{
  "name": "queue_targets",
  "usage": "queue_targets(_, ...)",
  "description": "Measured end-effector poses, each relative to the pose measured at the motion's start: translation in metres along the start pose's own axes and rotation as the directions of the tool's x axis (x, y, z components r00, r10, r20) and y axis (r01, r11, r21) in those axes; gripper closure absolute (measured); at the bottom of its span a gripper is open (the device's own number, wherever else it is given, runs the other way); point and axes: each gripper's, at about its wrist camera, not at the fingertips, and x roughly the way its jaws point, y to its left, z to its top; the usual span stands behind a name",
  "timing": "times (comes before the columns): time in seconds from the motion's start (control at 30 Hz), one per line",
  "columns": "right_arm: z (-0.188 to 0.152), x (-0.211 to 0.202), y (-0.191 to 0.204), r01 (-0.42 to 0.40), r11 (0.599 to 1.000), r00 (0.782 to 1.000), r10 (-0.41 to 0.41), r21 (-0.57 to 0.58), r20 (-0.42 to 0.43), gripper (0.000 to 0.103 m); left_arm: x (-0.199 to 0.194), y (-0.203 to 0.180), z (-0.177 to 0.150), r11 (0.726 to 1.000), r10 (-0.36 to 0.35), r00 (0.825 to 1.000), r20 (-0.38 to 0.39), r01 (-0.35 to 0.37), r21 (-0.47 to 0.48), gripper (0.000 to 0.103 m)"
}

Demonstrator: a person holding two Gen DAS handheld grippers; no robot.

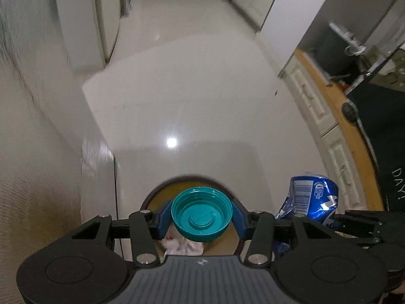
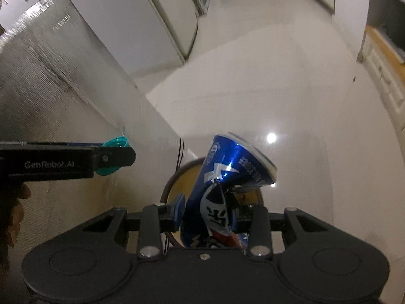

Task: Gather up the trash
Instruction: 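Carry the cap and can down over the yellow bin with both tools, then open both tools over the bin to drop the cap and can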

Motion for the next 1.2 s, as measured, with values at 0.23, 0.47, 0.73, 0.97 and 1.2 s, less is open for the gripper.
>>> queue_targets(0.23, -0.002, 0.054, 0.0, 0.001, 1.0, 0.993, 0.001, 0.013, -0.119, 0.066, 0.047, 0.034, -0.005, 0.999, 0.004, 0.993, -0.116, -0.01, -0.048, 0.053)
queue_targets(0.47, -0.005, 0.088, 0.005, 0.002, 1.0, 0.984, -0.002, 0.001, -0.178, 0.056, 0.074, 0.039, -0.013, 0.998, -0.023, 0.983, -0.182, 0.013, -0.054, 0.052)
queue_targets(0.73, -0.005, 0.105, 0.006, 0.044, 0.997, 0.966, -0.06, -0.065, -0.252, 0.051, 0.086, 0.034, -0.017, 0.999, -0.035, 0.976, -0.213, 0.029, -0.03, 0.035)
queue_targets(0.97, -0.006, 0.098, 0.002, 0.043, 0.996, 0.958, -0.064, -0.082, -0.279, 0.05, 0.085, 0.03, -0.025, 1.0, 0.015, 0.974, -0.227, -0.012, 0.018, 0.02)
queue_targets(1.2, -0.01, 0.095, -0.002, 0.052, 0.993, 0.956, -0.081, -0.109, -0.281, 0.04, 0.082, 0.04, -0.028, 0.996, 0.092, 0.969, -0.23, -0.087, 0.03, 0.004)
